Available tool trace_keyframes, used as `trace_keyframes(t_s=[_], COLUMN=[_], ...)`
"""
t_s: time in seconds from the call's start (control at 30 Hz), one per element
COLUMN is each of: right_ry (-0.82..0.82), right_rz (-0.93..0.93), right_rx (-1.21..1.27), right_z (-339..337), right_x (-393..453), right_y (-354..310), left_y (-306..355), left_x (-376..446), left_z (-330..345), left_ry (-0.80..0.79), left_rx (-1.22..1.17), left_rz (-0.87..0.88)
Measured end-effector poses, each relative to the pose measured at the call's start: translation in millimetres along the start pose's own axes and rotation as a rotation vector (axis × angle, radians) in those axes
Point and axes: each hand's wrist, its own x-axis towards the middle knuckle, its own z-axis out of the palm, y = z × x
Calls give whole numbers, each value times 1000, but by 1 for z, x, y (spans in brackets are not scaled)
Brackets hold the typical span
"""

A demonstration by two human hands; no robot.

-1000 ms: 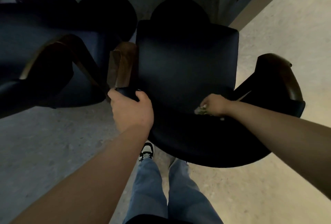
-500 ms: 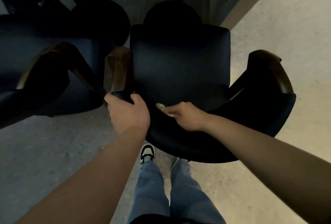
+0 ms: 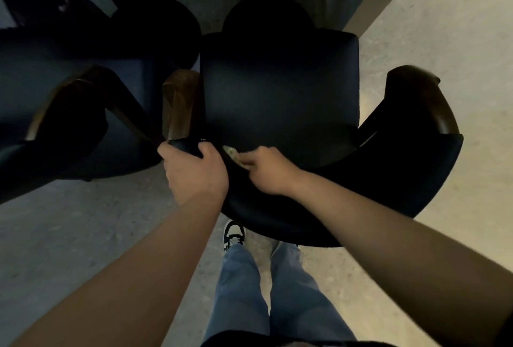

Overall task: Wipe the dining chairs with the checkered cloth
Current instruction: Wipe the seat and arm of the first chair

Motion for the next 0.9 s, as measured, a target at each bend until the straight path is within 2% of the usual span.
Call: trace_keyframes(t_s=[0.07,0.13,0.2,0.27,0.33,0.4,0.47,0.57,0.67,0.73,0.83,0.9], right_ry=[-119,-156,-21,131,156,155,71,-118,-173,-63,236,243], right_rz=[96,202,228,159,28,-75,-59,81,254,301,299,272], right_rx=[-186,-198,-38,183,283,179,-10,-296,-370,-223,185,434], right_z=[-14,-27,-33,-26,-7,4,-6,-41,-65,-69,-53,-27], right_x=[-18,-26,-16,-8,-15,-34,-52,-78,-76,-52,3,39], right_y=[28,39,26,-9,-41,-48,-21,33,56,50,22,-8], left_y=[0,0,0,-1,-1,-1,-2,-2,0,1,-1,-2], left_x=[0,0,1,1,3,3,2,2,2,0,0,3], left_z=[0,-1,0,0,1,1,1,0,-1,-1,0,1], left_ry=[-6,-6,-7,2,19,20,7,2,-6,-3,2,2], left_rx=[-5,-12,-22,-19,-29,-45,-58,-60,-31,-21,-30,-19], left_rz=[-1,2,3,2,2,-4,-5,-9,-12,-4,9,2])
